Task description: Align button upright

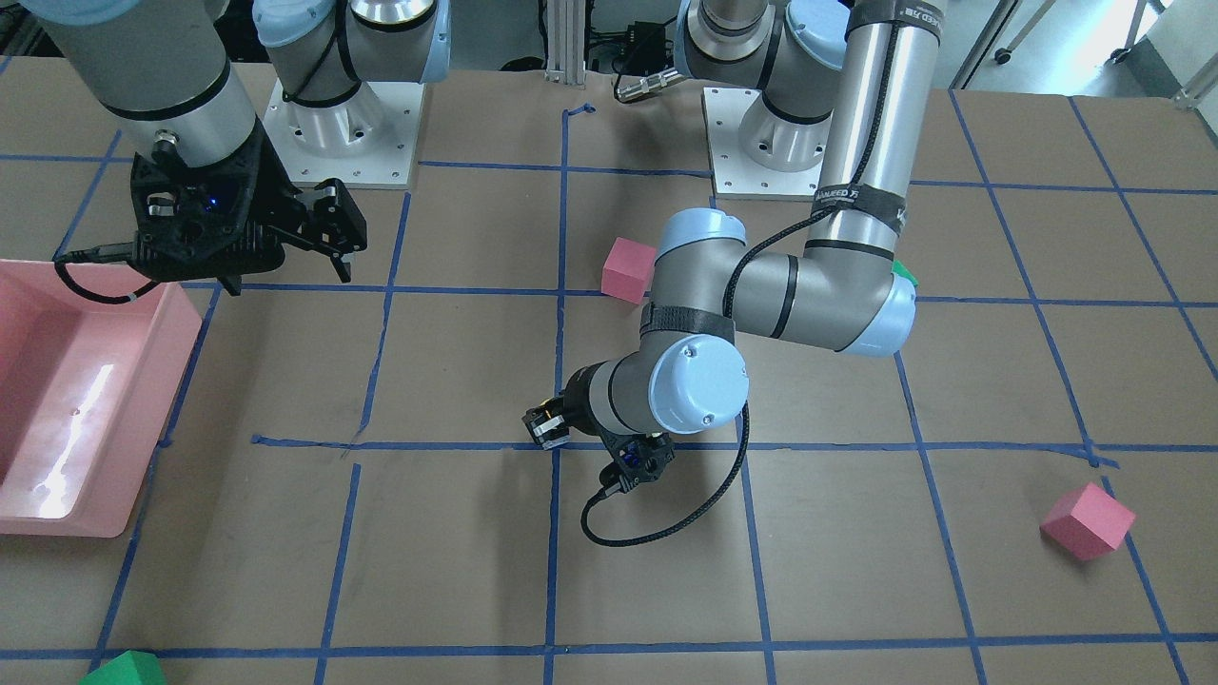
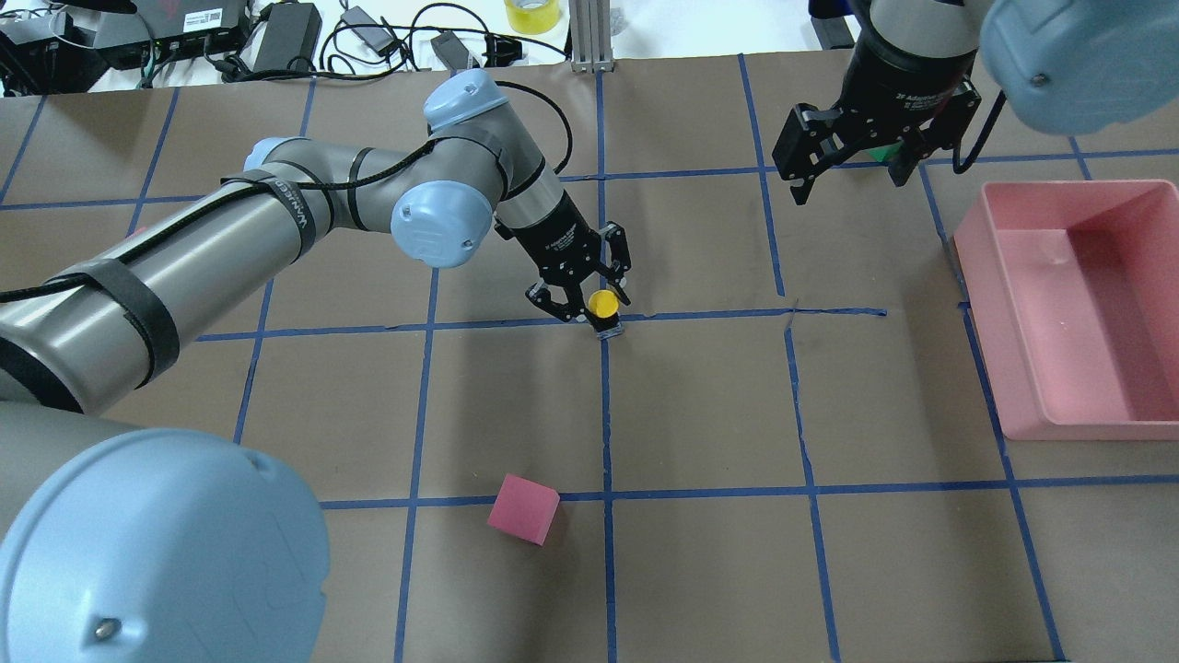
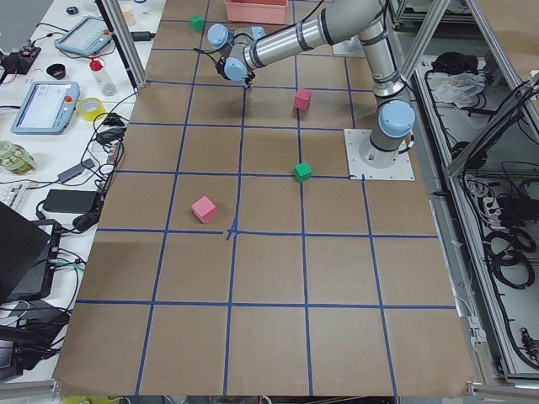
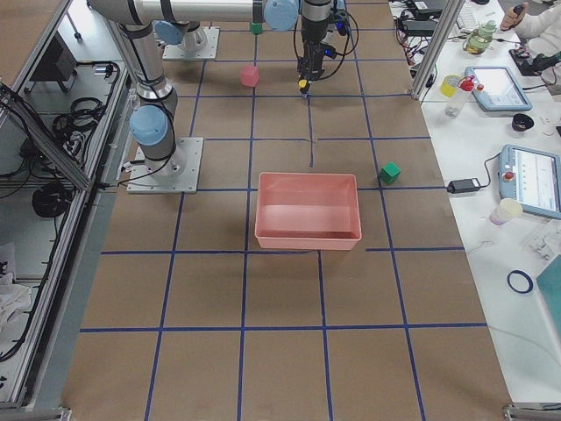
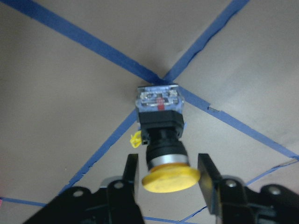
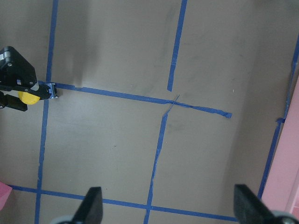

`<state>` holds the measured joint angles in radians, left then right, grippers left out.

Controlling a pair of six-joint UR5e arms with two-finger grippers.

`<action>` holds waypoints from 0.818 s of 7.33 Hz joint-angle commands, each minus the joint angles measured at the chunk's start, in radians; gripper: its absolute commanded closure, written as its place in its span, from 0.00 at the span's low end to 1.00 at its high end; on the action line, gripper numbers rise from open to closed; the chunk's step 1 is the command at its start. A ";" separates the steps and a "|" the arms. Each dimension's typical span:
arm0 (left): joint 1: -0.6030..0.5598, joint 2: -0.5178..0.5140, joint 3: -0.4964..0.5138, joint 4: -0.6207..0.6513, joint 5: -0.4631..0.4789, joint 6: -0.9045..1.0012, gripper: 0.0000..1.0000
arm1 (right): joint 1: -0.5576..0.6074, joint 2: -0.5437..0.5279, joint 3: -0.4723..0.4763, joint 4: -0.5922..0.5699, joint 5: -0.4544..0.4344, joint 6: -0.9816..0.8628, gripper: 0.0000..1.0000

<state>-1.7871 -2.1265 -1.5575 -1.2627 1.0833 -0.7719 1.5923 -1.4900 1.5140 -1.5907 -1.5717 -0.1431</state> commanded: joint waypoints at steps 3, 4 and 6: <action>0.029 0.152 -0.004 -0.045 0.127 0.147 0.00 | 0.000 -0.001 0.000 0.003 -0.007 -0.003 0.00; 0.032 0.222 -0.001 -0.145 0.163 0.242 0.00 | -0.002 -0.001 0.000 0.005 -0.007 -0.003 0.00; 0.057 0.363 0.000 -0.315 0.299 0.388 0.00 | 0.000 -0.001 0.000 0.005 -0.005 -0.001 0.00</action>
<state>-1.7475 -1.8496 -1.5570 -1.4800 1.3241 -0.4754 1.5919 -1.4911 1.5140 -1.5865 -1.5780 -0.1446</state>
